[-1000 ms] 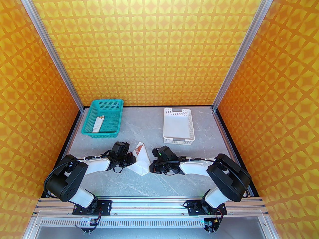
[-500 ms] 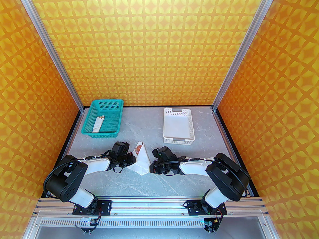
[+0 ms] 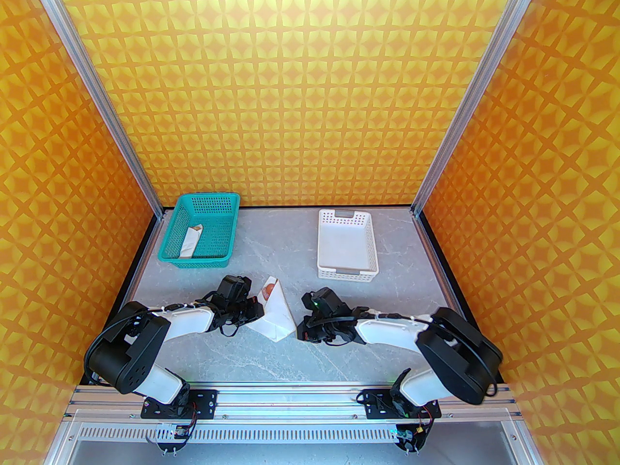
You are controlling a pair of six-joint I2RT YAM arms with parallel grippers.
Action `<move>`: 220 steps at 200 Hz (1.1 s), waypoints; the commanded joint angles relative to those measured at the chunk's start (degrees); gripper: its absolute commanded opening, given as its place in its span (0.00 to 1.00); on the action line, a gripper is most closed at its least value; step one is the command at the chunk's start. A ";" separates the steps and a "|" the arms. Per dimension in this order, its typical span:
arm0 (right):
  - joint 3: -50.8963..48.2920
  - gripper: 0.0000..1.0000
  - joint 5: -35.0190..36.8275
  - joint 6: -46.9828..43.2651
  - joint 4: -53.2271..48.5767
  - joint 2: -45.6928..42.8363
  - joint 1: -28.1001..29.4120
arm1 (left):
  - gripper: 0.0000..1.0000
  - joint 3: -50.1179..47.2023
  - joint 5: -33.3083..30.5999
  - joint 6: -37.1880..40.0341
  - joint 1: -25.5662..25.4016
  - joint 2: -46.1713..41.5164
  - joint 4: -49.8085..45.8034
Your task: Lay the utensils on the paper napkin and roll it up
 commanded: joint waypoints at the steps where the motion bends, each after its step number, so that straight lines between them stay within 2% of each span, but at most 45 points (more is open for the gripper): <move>1: 2.45 0.03 1.06 -1.59 -1.29 -2.04 -0.90 | 0.00 -0.05 -3.21 1.22 -0.04 -0.10 -4.65; 36: 3.49 0.03 -1.05 -1.75 4.92 0.03 -4.35 | 0.00 0.17 -3.21 1.38 -0.03 -0.15 -4.73; 86: 8.82 0.02 -2.36 -2.20 11.91 8.76 -6.28 | 0.00 0.36 -3.21 1.47 -0.09 -0.13 -4.93; 161: 20.29 0.01 -0.60 -4.48 11.72 21.48 -8.87 | 0.00 0.50 -3.21 1.35 -0.27 0.20 -4.77; 220: 27.82 0.01 -0.11 -6.03 8.83 27.54 -9.17 | 0.00 0.48 -3.21 1.34 -0.44 0.30 -4.78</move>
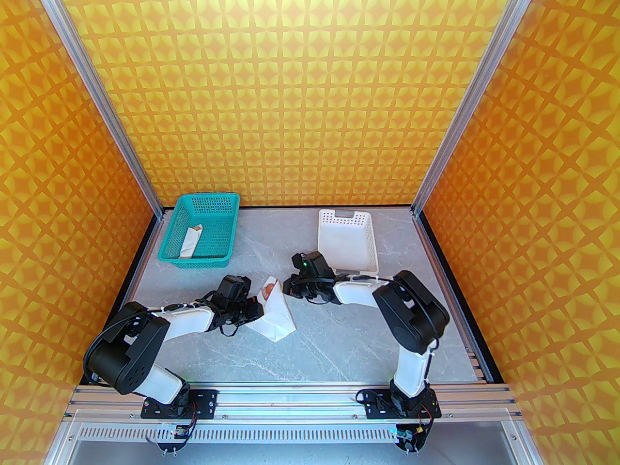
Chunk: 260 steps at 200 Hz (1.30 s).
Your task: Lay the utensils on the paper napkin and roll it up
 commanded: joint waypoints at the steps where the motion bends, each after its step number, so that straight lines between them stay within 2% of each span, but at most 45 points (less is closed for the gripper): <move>1: 3.06 0.01 1.07 -1.98 -1.74 2.16 -0.16 | 0.00 0.09 -2.58 1.13 -0.27 0.50 -3.77; 76: 4.27 0.01 -0.54 -1.51 -1.93 5.55 -0.16 | 0.00 0.25 -2.58 1.24 -0.27 0.94 -3.65; 260: -2.07 0.01 -1.85 -0.19 0.79 0.74 -0.01 | 0.00 0.53 -2.58 1.25 -0.27 1.99 -3.46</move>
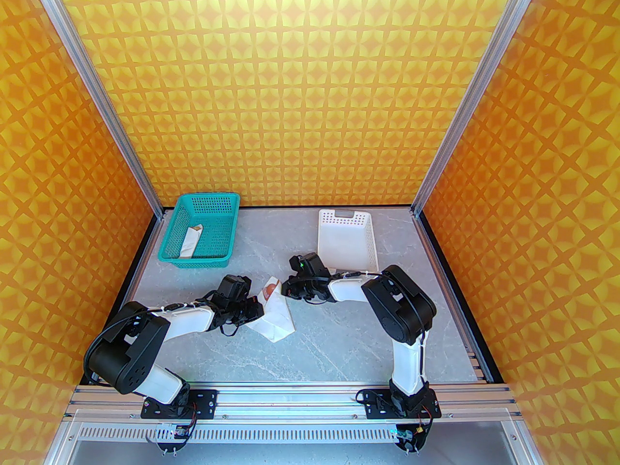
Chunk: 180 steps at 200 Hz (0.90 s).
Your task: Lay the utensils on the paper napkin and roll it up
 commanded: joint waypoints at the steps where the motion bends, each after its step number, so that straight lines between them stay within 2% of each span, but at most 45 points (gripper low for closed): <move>1: -1.53 0.01 -0.96 0.56 0.39 -2.39 0.07 | 0.00 0.28 -2.40 1.25 -0.20 1.77 -3.25; 65: -4.36 0.01 -0.95 0.34 0.48 -5.74 0.18 | 0.00 0.14 -2.40 1.31 -0.29 1.64 -3.11; 180: -4.15 0.01 0.65 0.05 -1.53 -2.28 0.87 | 0.00 -0.21 -2.40 1.39 -0.29 1.45 -3.36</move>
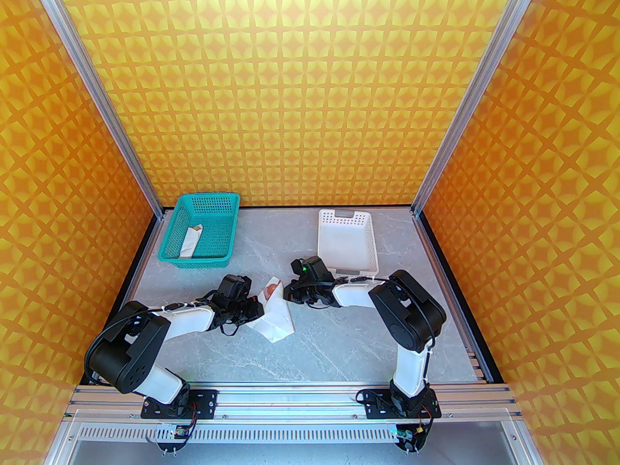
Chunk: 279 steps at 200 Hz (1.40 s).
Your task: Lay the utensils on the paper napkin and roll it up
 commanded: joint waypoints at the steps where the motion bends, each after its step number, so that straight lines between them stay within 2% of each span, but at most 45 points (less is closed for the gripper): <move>1: -0.55 0.01 1.11 -0.20 -1.61 0.95 0.26 | 0.00 -0.41 -2.38 1.28 -0.29 1.28 -3.36; 64: 1.24 0.01 5.87 -4.32 -8.97 -1.43 0.18 | 0.00 -0.73 -2.43 1.27 -0.25 0.95 -3.58; 108: 1.99 0.01 4.96 -5.00 -11.05 -4.80 0.26 | 0.00 -0.76 -2.45 1.15 -0.25 0.76 -3.38; 169: 0.56 0.01 2.96 -3.30 -10.15 -7.34 2.87 | 0.00 -0.53 -2.40 1.23 -0.25 0.68 -3.28; 279: -2.80 0.01 3.20 -1.84 -7.71 -4.68 3.25 | 0.00 -0.33 -2.46 1.30 -0.34 0.50 -3.71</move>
